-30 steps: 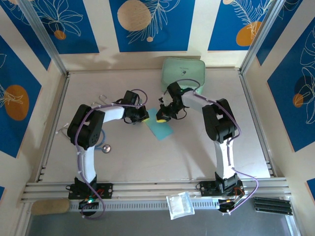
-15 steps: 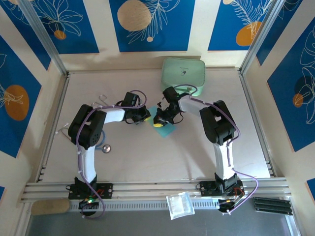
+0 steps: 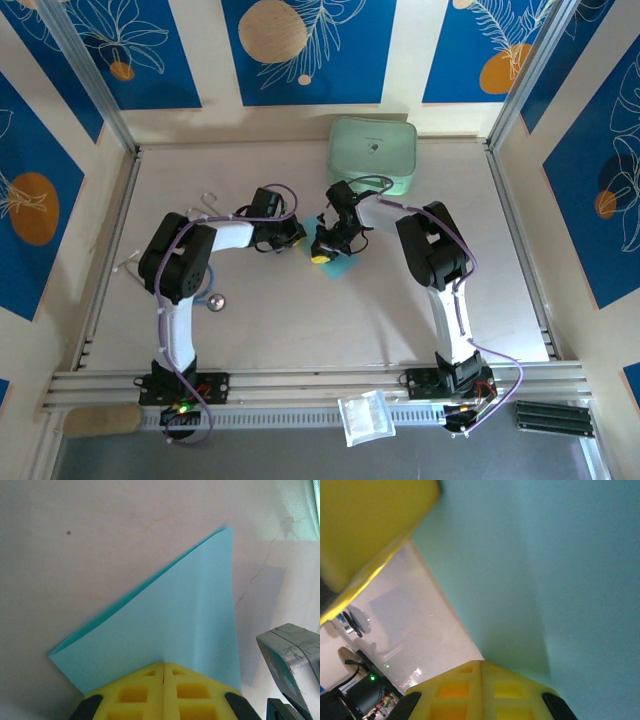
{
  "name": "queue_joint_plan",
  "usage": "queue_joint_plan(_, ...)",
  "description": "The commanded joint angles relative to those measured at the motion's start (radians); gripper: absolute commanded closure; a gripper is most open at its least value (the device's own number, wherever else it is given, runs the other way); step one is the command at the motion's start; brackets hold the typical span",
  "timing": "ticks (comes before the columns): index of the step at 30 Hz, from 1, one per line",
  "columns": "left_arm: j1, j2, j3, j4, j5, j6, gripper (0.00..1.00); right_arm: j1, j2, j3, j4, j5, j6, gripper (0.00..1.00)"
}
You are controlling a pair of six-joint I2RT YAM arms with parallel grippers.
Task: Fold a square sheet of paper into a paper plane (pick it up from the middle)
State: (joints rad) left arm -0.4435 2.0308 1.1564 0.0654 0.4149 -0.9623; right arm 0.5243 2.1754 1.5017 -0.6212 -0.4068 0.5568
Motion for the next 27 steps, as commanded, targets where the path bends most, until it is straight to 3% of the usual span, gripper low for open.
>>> queue_joint_plan(1,-0.008,0.044,-0.018,-0.111,-0.068,0.029,0.95,0.004,0.009,0.0,-0.055,0.021,-0.031,0.98)
queue_joint_plan(18,0.002,0.071,-0.023,-0.176,-0.11,0.107,0.97,-0.023,-0.177,-0.275,-0.062,-0.022,-0.095,0.98)
queue_joint_plan(27,0.002,0.053,0.042,-0.183,-0.028,0.164,0.92,-0.036,-0.309,-0.31,-0.037,-0.021,-0.102,0.98)
